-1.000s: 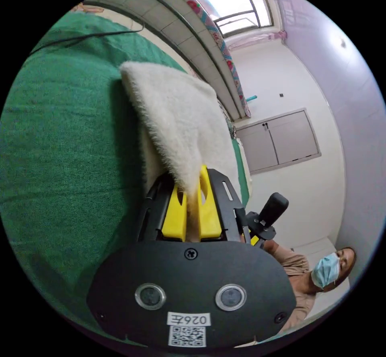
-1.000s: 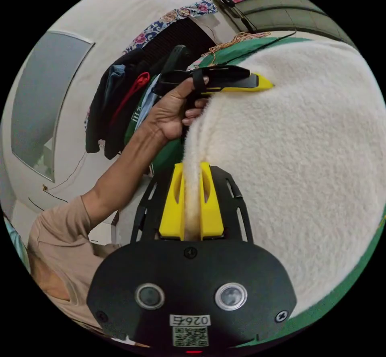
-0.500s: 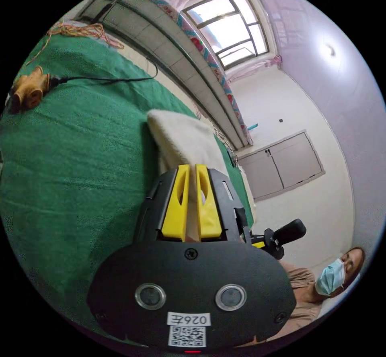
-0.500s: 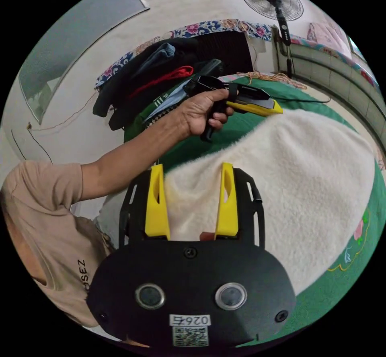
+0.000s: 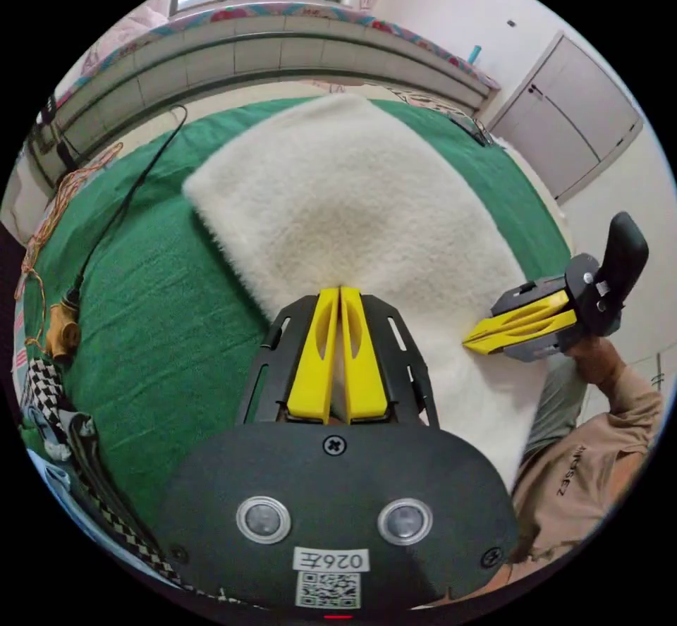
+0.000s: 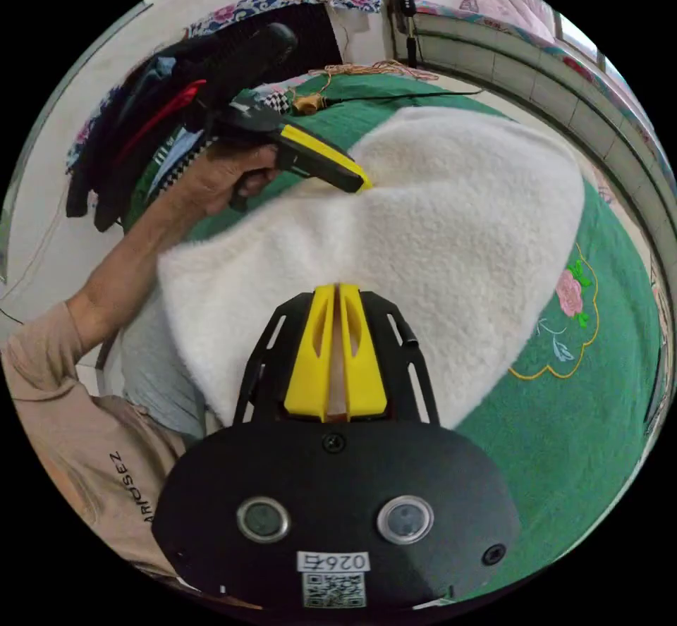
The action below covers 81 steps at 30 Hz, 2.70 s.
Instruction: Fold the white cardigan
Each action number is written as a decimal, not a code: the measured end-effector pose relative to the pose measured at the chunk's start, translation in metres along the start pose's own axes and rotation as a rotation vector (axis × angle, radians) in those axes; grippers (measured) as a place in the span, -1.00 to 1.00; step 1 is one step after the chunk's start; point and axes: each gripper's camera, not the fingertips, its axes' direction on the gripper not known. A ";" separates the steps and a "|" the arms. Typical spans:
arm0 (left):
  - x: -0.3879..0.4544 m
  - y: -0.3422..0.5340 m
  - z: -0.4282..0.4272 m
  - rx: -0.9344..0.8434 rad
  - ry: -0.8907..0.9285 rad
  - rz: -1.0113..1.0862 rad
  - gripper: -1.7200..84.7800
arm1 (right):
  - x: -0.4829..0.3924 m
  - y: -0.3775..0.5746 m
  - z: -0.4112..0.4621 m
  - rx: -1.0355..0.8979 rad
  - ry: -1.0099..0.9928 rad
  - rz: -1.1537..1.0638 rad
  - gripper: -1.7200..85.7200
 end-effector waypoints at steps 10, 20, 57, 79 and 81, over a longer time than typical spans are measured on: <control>-0.053 0.033 -0.001 0.215 0.366 -0.140 -0.39 | 0.163 0.046 -0.095 0.308 -0.214 0.496 -0.70; -0.036 0.030 0.042 0.012 0.282 -0.123 -0.60 | 0.167 0.020 -0.077 0.172 -0.131 0.451 -0.66; 0.560 -0.184 0.356 -0.242 0.739 0.461 -0.76 | 0.309 0.443 -0.449 -0.054 0.710 0.947 -0.82; 0.289 0.091 0.033 0.451 0.462 0.442 -0.98 | -0.097 0.364 -0.280 0.880 0.853 0.563 -0.98; 0.264 0.149 -0.017 0.589 0.290 0.417 -0.98 | -0.152 0.319 -0.252 0.957 0.798 0.388 -0.98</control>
